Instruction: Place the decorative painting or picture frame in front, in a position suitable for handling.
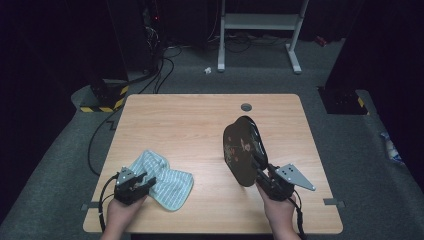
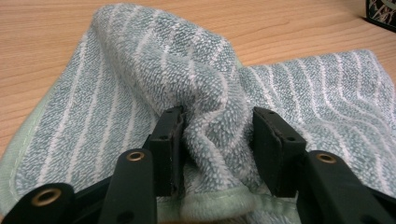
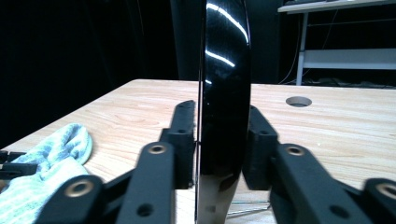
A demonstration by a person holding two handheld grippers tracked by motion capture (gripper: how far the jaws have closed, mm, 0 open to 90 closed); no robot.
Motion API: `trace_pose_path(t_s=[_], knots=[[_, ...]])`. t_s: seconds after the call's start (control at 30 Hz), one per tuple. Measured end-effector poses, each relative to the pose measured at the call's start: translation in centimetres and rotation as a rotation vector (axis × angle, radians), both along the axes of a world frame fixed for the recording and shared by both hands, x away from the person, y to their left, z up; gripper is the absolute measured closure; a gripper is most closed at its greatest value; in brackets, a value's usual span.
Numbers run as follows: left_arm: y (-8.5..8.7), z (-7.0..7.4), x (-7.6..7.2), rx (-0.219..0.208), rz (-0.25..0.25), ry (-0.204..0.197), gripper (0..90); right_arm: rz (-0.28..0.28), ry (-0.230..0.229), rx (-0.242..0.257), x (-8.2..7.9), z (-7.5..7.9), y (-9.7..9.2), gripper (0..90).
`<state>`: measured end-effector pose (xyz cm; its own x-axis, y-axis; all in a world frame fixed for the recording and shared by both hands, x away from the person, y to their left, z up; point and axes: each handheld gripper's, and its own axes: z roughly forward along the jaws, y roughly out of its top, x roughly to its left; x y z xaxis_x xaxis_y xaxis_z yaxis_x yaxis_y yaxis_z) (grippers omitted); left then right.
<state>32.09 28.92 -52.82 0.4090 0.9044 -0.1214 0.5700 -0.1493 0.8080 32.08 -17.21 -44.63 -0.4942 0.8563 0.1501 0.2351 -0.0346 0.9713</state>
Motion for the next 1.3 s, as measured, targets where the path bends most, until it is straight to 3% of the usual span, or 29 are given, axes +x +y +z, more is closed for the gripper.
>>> trace_pose_path(t_s=[0.2, 0.47, 0.63, 0.77, 0.83, 1.3], knots=[[0.0, 0.0, 0.0, 0.002, -0.002, 0.000, 54.5, 0.022, 0.022, -0.028, -0.6, -0.3, -0.2, 54.5], [0.0, 0.0, 0.0, -0.001, 0.000, 0.001, 54.4, 0.034, 0.108, -0.081, -1.5, -2.8, -0.5, 53.5], [0.0, 0.0, 0.0, 0.001, 0.000, 0.000, 54.4, 0.038, 0.148, -0.098, -1.2, -3.7, 0.2, 57.2], [0.0, 0.0, 0.0, 0.000, 0.001, 0.000, 54.4, 0.010, 0.155, -0.104, -1.0, -3.9, 0.7, 77.1], [0.0, 0.0, 0.0, -0.001, 0.001, 0.000, 54.4, 0.009, 0.165, -0.085, -0.9, -4.0, 0.9, 77.6], [0.0, 0.0, 0.0, 0.000, 0.000, 0.001, 54.4, -0.002, 0.159, -0.090, -0.3, -4.0, 2.0, 77.1]])
